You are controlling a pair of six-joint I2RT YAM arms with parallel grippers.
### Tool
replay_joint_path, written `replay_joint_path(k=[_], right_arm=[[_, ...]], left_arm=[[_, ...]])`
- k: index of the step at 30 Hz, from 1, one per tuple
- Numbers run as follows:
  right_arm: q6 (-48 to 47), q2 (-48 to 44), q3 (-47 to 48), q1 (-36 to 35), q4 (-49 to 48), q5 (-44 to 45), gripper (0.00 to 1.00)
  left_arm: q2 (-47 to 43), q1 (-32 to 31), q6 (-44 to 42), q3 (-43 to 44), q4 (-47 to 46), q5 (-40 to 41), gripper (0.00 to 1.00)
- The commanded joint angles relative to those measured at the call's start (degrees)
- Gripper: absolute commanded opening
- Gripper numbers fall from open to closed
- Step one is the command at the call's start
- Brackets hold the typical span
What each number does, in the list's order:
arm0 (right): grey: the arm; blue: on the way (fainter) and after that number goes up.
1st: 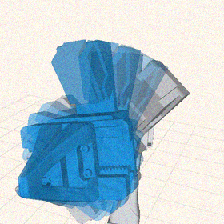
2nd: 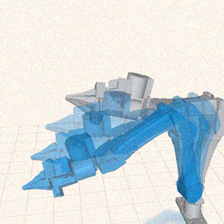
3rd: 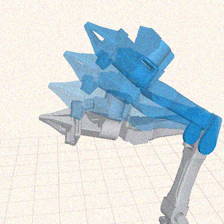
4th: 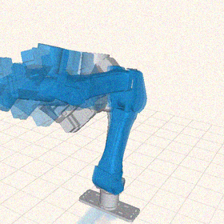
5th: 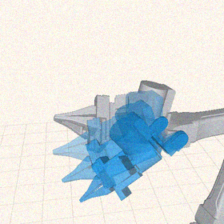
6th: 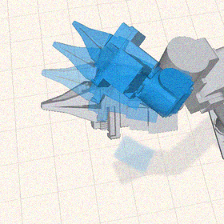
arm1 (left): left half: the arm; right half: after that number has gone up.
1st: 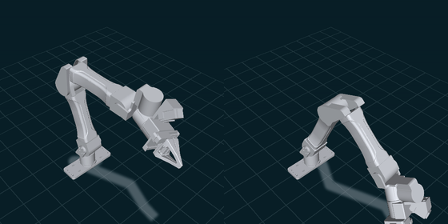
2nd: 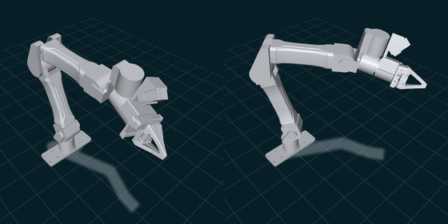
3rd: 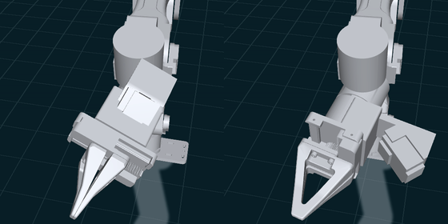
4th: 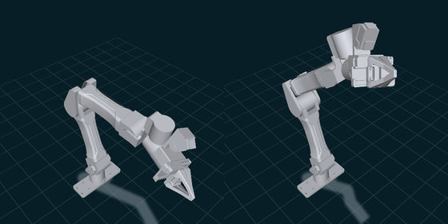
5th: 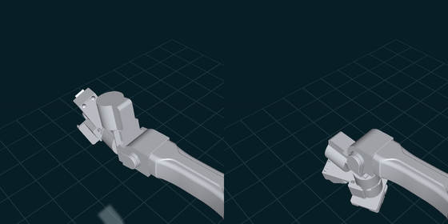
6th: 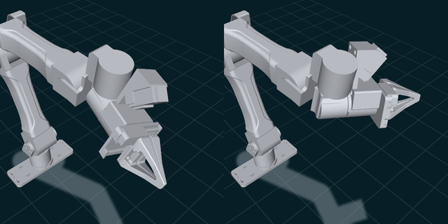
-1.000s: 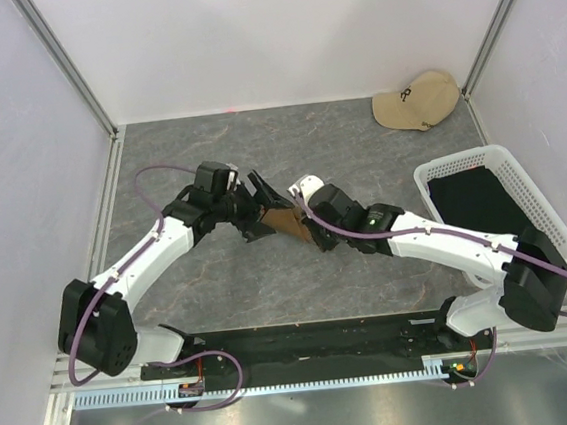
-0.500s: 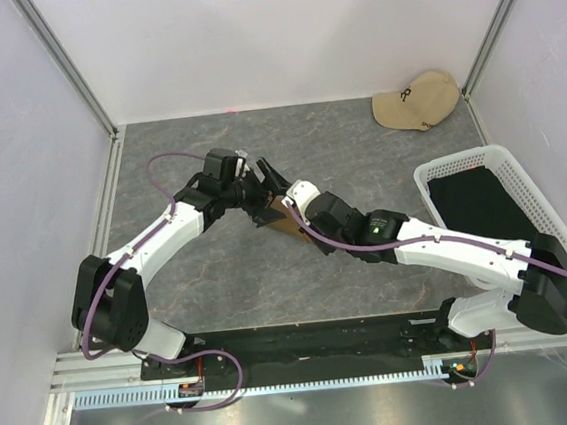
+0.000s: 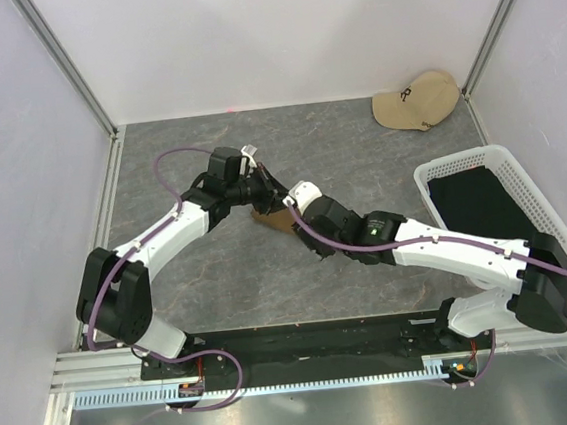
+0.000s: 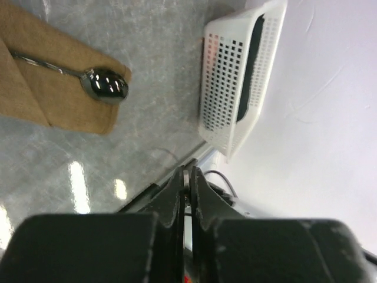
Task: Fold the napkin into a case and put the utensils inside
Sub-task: Pass from the right arm to the left
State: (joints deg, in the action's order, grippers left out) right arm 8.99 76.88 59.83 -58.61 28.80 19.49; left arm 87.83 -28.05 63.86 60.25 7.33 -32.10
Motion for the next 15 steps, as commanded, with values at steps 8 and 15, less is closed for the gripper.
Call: replay_joint_path(k=[8, 15], right_arm=[[23.07, -15.0, -7.79, 18.87, 1.18, -31.31, 0.98], [34.93, -18.34, -14.82, 26.44, -11.34, -46.96, 0.82]], left_arm=[[-0.29, 0.54, -20.0, -3.72, -26.47, -12.2, 0.02], [-2.14, 0.46, -16.92, -7.95, -38.45, -14.66, 0.02]])
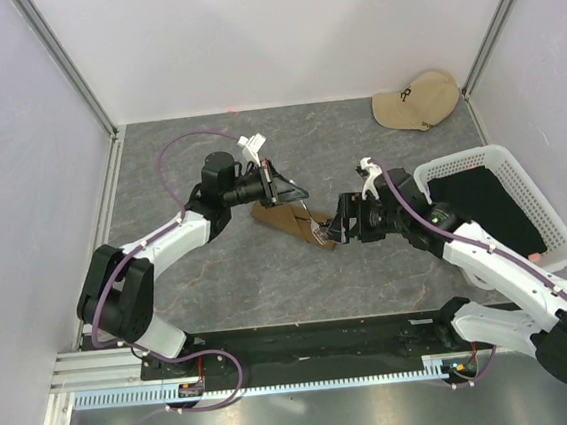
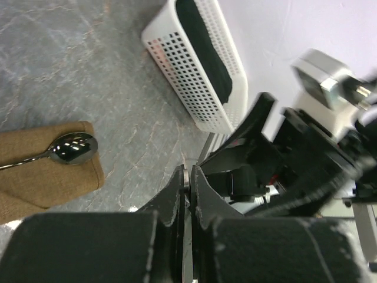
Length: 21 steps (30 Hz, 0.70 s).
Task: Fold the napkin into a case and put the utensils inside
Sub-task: Pass from the right arm to the left, then pass from the left arm to the right
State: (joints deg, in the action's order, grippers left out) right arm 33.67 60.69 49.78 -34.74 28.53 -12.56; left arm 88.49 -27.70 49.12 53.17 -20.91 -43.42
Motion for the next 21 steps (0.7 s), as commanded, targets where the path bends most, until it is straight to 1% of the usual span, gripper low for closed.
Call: replay_joint_path(k=[1, 3, 5, 8, 11, 17, 21], right_arm=[[12.71, -2.32, -7.56, 2.66, -13.31, -16.0, 0.81], [14.14, -1.71, -9.6, 2.84, -17.61, -18.28, 0.74], [14.93, -2.06, -11.37, 2.84, -18.86, -18.21, 0.67], [16.16, -3.46, -12.86, 3.36, -20.71, -17.24, 0.62], [18.7, -5.13, -14.62, 4.24, -23.43, -16.8, 0.54], [22.22, -8.04, -17.17, 6.0, -26.77, -14.08, 0.49], [23.72, -7.69, -18.49, 6.35, -29.66, -13.99, 0.47]], left_arm=[[-2.79, 0.11, -1.93, -1.05, -10.64, -3.51, 0.02], [-2.79, 0.11, 0.17, -1.4, -13.1, -4.04, 0.02], [-3.14, 0.11, 0.97, -2.1, -13.89, -3.69, 0.02], [-3.76, 0.11, 2.55, -3.59, -15.74, -2.64, 0.02], [-3.85, 0.11, 4.84, -5.35, -18.2, -1.67, 0.02], [-5.43, 0.11, 10.9, -10.27, -24.35, 2.98, 0.02], [-6.48, 0.11, 15.64, -13.08, -28.31, 6.41, 0.02]])
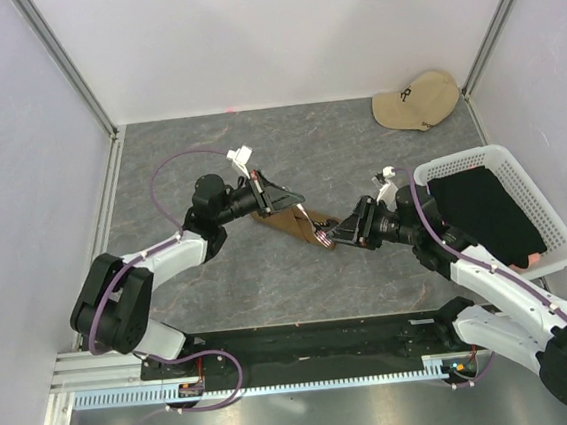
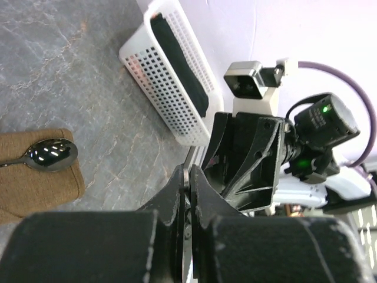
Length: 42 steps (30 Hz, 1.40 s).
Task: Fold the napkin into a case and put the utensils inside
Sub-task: Pass from the left arm to the right, then insert the fork into the folded napkin.
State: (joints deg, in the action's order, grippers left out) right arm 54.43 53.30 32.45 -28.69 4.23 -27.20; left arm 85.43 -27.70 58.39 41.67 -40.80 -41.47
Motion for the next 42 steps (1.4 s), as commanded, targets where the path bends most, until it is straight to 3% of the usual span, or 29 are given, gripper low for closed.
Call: replay_joint_path(k=[1, 11, 15, 19, 24, 25, 27, 29, 30, 31, 32, 34, 36, 39, 40, 42], right_arm=[[3.13, -0.21, -1.33, 0.39, -5.63, 0.66, 0.47], [5.94, 0.67, -3.18, 0.56, -10.46, 0.57, 0.48], [7.35, 1.1, -3.18, 0.47, -13.45, 0.31, 0.44], [7.88, 2.33, -2.92, 0.47, -14.51, 1.36, 0.24], [9.02, 3.92, -3.27, 0.47, -16.36, 1.97, 0.16], [8.67, 3.92, -3.01, 0.56, -16.01, 2.59, 0.05], [7.71, 4.09, -2.3, 0.91, -14.25, 3.82, 0.0], [6.83, 4.18, -1.95, 2.75, -12.42, 3.91, 0.0], [5.61, 4.18, -1.43, 3.63, -9.97, 4.87, 0.0], [2.29, 4.53, -0.81, 4.6, -7.33, 4.88, 0.0], [0.17, 4.97, 0.33, 6.61, -2.26, 4.62, 0.0], [-6.05, 6.11, 1.21, 8.38, 2.25, 3.74, 0.0], [-10.38, 6.99, 2.7, 10.4, 8.41, 3.82, 0.0], [-18.82, 9.36, 5.95, 11.11, 15.88, 3.74, 0.0], [-20.49, 10.85, 6.74, 11.11, 17.2, 3.39, 0.0], [-24.19, 12.26, 8.77, 11.37, 21.07, 3.03, 0.0]], left_arm=[[-3.6, 0.11, 6.99, -2.46, -9.38, 4.99, 0.02], [-5.98, -0.24, 9.98, -6.16, -11.67, 9.74, 0.02], [-5.62, -0.77, 11.39, -6.51, -12.47, 10.88, 0.02], [-5.01, -1.48, 13.41, -7.39, -14.92, 11.85, 0.02], [-4.31, -1.91, 15.7, -8.27, -16.77, 13.0, 0.02], [-4.13, -2.09, 15.87, -8.27, -17.29, 12.82, 0.02], [-3.87, -2.35, 16.05, -8.36, -17.21, 12.56, 0.02], [-4.39, -1.92, 14.4, -8.1, -10.67, 11.51, 0.15], [-5.09, -1.05, 12.73, -7.31, -5.92, 11.68, 0.27], [-6.84, -0.51, 10.8, -6.7, -1.44, 12.03, 0.58], [-8.07, 0.1, 5.47, -5.91, 9.48, 14.03, 0.71], [-10.44, 1.51, -0.62, -1.52, 21.4, 17.46, 0.8], [-10.37, 2.56, -7.83, 3.65, 36.32, 23.97, 0.78], [-6.87, 4.66, -11.45, 7.53, 44.37, 26.79, 0.42], [-5.46, 5.29, -11.72, 8.42, 45.1, 26.53, 0.19], [0.16, 6.6, -12.42, 10.44, 45.89, 24.52, 0.09]])
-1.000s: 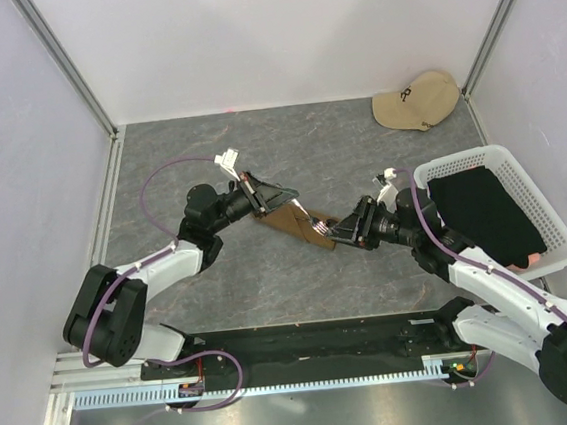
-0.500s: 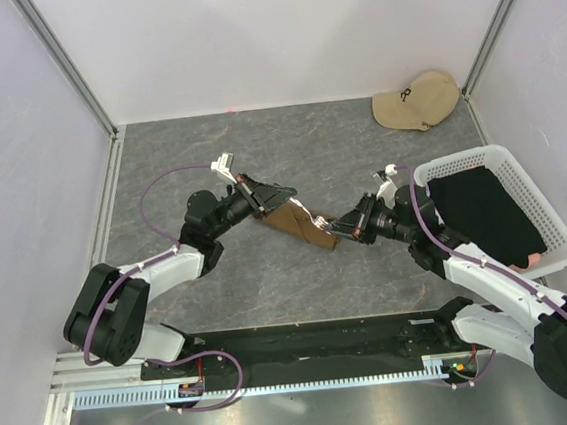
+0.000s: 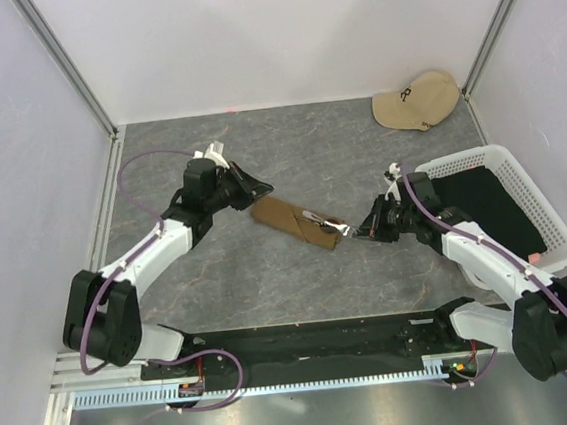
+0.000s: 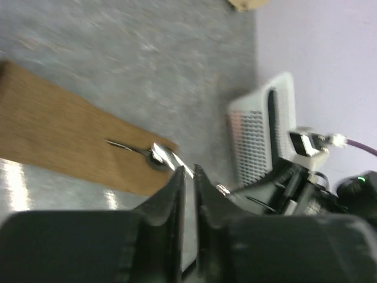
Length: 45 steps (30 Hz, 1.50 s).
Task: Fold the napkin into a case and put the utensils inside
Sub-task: Insert the fork into the folded napkin.
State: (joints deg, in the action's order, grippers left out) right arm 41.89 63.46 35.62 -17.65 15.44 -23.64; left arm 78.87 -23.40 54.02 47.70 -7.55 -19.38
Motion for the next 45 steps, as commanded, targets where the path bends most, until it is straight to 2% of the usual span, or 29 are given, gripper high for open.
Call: replay_joint_path(k=[1, 4, 9, 26, 45], right_arm=[[-12.09, 2.63, 5.87, 0.25, 10.22, -0.27, 0.0], [-12.89, 4.47, 6.66, 0.6, 10.22, -1.06, 0.0], [-12.18, 7.55, 7.1, 0.69, 8.29, -1.41, 0.0], [-9.9, 14.67, 7.72, 0.69, -0.41, -5.36, 0.0], [-5.94, 25.03, 9.12, -0.46, -14.47, -10.55, 0.0]], left_arm=[[8.39, 2.57, -8.57, 5.11, 12.74, 1.98, 0.07], [14.81, 2.92, -9.02, 7.57, 12.74, 0.22, 0.05], [18.77, 3.09, -9.46, 9.69, 12.12, 1.53, 0.04], [22.63, 5.91, -12.36, 11.35, 13.44, 6.1, 0.02], [25.37, 5.82, -11.83, 10.13, 11.86, 3.82, 0.02]])
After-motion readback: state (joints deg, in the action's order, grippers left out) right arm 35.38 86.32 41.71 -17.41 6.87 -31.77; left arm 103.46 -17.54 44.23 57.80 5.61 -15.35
